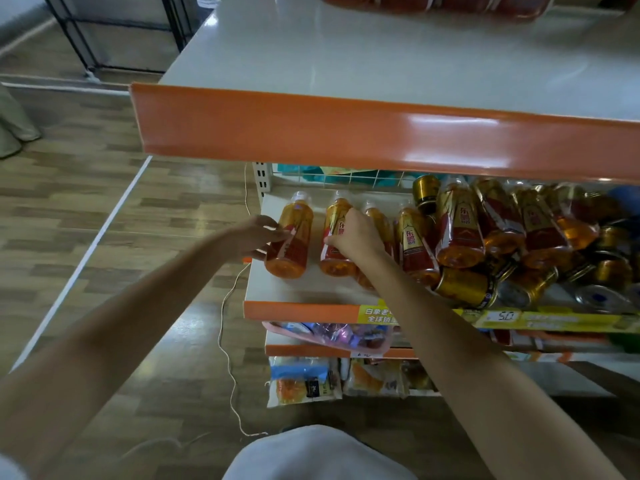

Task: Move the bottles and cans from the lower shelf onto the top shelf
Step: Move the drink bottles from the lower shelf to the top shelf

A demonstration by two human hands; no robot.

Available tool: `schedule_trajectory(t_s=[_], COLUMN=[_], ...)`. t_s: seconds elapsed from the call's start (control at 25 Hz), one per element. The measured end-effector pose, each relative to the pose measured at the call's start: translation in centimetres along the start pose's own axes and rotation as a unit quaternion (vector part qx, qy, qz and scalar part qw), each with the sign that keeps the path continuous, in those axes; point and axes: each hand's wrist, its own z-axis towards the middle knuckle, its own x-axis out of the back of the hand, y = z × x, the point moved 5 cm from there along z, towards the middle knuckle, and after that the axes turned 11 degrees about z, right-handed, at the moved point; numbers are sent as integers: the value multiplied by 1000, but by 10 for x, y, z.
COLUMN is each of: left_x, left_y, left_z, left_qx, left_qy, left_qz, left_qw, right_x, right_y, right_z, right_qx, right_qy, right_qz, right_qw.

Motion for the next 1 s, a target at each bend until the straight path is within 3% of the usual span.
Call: schedule_trajectory(t_s=[0.28, 0.6, 1.0], left_x=[4, 6, 10], left_y=[-8, -5, -5], left_z=[0, 17, 21], left_qx=[10, 46, 74], left_qy=[-22, 105, 20], left_qz=[-50, 5, 30], left_qw=[998, 993, 997], right_x=[-8, -18, -20], right_y=[5, 3, 1], right_z=[5, 10, 33], right_qx=[-11, -16, -60], right_qy=[13, -1, -5], right_qz=[34, 82, 105], right_qw=[999, 997, 993])
